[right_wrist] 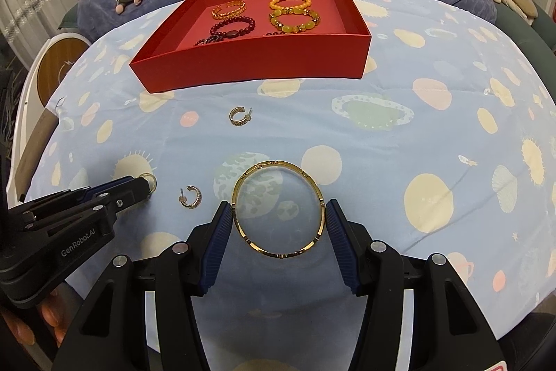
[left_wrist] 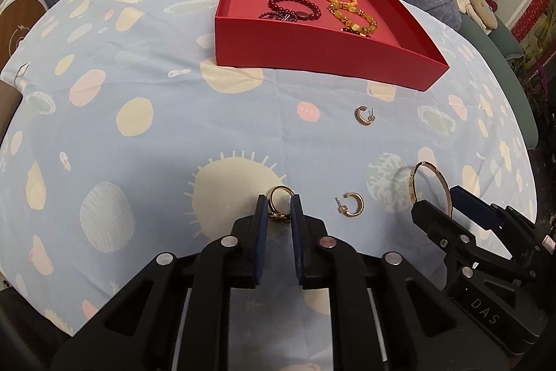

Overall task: Organize jewelry
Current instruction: 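Carry the bangle and ring into the red box with both grippers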

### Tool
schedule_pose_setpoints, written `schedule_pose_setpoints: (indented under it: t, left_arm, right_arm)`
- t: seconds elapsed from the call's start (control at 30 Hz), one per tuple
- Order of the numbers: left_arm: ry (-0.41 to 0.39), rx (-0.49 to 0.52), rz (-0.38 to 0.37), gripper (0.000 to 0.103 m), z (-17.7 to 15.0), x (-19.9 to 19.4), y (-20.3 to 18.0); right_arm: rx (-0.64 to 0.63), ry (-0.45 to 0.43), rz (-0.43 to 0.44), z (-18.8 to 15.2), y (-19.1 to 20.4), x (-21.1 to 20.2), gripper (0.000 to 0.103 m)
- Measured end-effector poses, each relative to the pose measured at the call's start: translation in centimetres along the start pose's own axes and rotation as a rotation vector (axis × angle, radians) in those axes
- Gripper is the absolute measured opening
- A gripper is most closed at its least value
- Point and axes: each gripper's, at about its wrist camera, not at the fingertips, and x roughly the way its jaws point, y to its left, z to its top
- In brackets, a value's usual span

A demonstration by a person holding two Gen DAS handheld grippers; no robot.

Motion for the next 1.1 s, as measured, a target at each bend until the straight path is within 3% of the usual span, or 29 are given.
schedule_pose_setpoints:
  t: [0.67, 1.1]
  left_arm:
    - [-0.015, -0.030, -0.025, 0.013, -0.9, -2.2, 0.7]
    - [-0.076, 0.024, -0.053, 0.013, 1.8, -5.2, -1.8]
  right_arm:
    - [-0.005, -0.024, 0.011, -0.7, 0.6, -1.8, 0.053]
    - [-0.017, -0.093, 0.042, 1.9, 1.4, -3.9, 0.053]
